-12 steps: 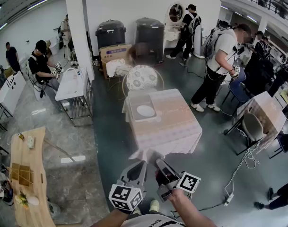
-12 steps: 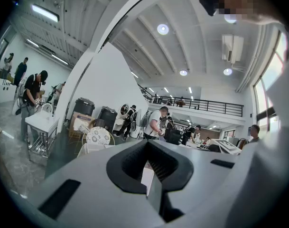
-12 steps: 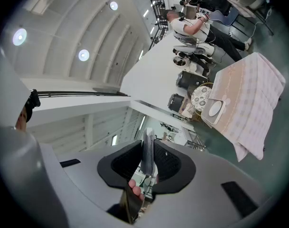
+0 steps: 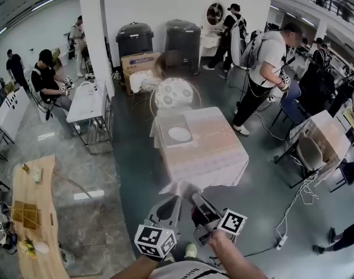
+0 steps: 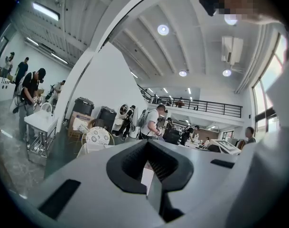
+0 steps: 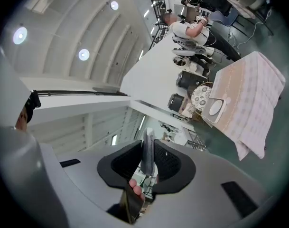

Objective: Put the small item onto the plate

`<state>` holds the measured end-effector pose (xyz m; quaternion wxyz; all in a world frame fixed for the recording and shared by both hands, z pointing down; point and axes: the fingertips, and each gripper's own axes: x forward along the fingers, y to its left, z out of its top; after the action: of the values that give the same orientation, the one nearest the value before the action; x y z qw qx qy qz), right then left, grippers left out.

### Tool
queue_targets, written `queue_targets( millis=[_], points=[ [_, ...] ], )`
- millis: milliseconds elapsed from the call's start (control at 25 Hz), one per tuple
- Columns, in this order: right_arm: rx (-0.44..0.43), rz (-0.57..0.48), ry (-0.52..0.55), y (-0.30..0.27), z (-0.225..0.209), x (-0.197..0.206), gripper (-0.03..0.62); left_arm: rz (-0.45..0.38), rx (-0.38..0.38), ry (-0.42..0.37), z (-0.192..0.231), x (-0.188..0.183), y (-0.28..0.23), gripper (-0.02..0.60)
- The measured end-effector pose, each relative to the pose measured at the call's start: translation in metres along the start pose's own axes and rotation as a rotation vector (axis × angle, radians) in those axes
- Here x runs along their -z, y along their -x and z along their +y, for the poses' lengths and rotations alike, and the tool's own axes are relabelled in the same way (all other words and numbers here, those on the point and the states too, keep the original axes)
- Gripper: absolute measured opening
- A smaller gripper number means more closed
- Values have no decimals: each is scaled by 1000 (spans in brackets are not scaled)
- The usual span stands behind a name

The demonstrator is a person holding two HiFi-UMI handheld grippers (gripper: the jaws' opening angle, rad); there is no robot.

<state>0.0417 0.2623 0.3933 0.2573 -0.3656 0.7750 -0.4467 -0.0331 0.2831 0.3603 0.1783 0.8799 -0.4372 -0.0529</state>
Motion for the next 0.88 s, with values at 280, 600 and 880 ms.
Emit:
queue_targets(
  millis=[280, 600, 880],
  points=[
    [-5, -12, -34, -7, 0, 7, 91, -6, -8, 5, 17, -1, 10, 5],
    [-6, -18, -62, -23, 0, 19, 91, -7, -10, 12, 38, -2, 16, 5],
    [-32, 2, -67, -51, -9, 16, 91, 3, -35, 16, 57, -1, 1, 5]
  ],
)
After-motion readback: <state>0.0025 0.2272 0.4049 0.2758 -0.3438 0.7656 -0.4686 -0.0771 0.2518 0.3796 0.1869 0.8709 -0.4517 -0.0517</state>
